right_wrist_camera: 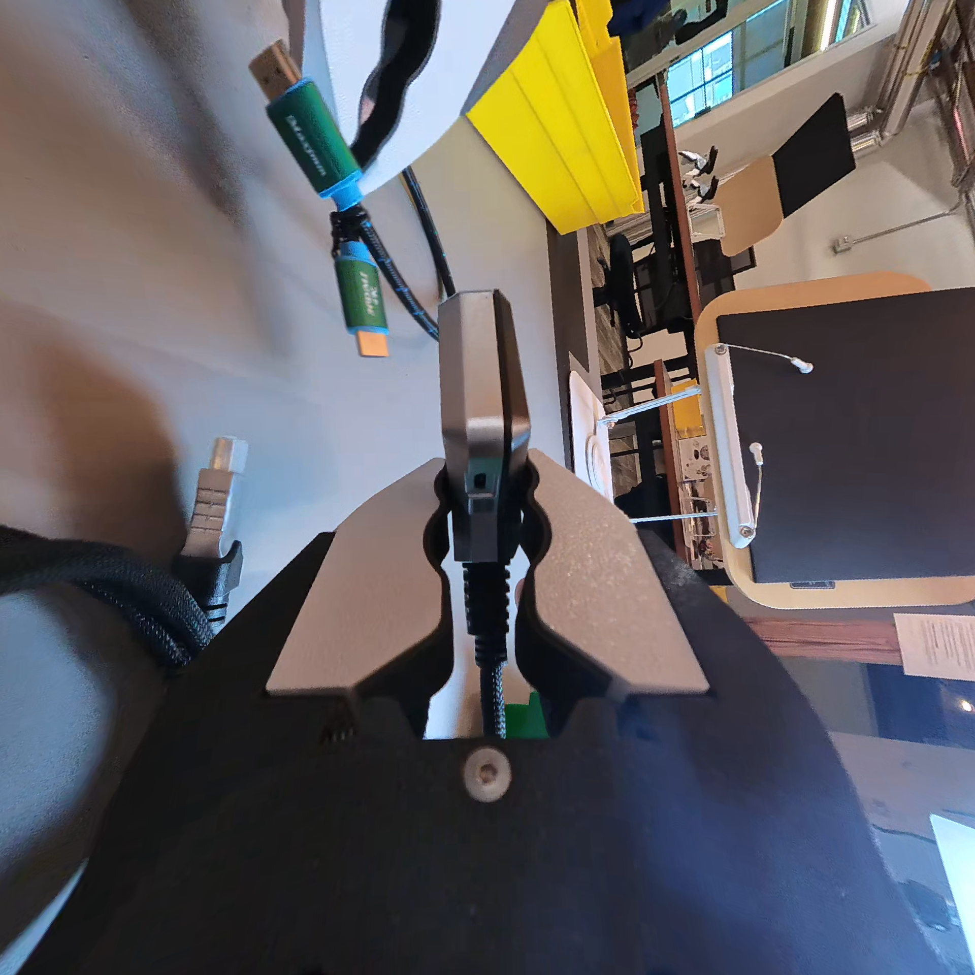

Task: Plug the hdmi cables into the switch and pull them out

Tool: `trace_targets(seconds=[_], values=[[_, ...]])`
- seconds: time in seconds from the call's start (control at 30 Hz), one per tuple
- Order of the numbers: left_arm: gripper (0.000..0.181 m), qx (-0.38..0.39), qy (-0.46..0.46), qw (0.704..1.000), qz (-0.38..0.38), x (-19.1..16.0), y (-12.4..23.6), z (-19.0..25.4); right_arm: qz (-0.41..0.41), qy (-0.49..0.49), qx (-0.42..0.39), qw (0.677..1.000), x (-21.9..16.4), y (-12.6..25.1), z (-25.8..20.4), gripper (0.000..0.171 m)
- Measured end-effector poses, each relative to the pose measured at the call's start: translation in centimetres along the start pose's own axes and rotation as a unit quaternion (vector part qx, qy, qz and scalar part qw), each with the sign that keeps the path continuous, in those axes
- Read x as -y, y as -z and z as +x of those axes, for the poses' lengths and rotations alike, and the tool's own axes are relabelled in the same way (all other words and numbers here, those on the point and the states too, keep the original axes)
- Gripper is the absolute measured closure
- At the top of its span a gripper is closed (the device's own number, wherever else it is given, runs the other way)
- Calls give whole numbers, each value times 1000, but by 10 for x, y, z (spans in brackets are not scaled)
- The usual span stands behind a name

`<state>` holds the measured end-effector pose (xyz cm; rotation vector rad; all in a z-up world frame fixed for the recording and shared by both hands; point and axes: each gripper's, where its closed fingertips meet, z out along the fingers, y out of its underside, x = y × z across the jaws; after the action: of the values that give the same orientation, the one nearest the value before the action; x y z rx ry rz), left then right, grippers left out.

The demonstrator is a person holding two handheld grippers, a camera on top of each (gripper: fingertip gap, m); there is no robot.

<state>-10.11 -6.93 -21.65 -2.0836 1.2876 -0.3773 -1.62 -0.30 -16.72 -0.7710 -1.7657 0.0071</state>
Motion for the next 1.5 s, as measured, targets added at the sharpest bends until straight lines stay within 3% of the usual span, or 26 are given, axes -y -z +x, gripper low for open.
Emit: trace_targets(seconds=[0.13, 0.33, 0.47, 0.53, 0.57, 0.83, 1.17, 1.5], values=[[170, -13, -17, 999, -38, -18, -6, 3, 1, -6, 2, 1000, 0, 1, -1, 148], [147, -51, 51, 996, 54, 8, 9, 6, 6, -14, 2, 1000, 1, 1, 1, 148], [119, -10, 57, 998, -5, 2, -18, 7, 3, -15, 3, 1000, 1, 0, 0, 148], [124, 35, 55, 996, -58, -8, -32, 1, 2, -14, 3, 1000, 1, -1, -1, 148], [152, 48, 60, 996, -47, -2, -33, -2, 2, -14, 3, 1000, 1, -1, -1, 148], [169, 113, 4, 990, -80, -7, -27, -16, 11, -5, 5, 1000, 5, 0, -3, 148], [171, -15, 147, 987, 56, 24, 3, -6, 15, 90, -28, 995, 17, -3, -9, 149], [171, -89, 205, 972, 70, 18, 6, 0, 34, 185, -47, 981, 36, -8, -24, 148]])
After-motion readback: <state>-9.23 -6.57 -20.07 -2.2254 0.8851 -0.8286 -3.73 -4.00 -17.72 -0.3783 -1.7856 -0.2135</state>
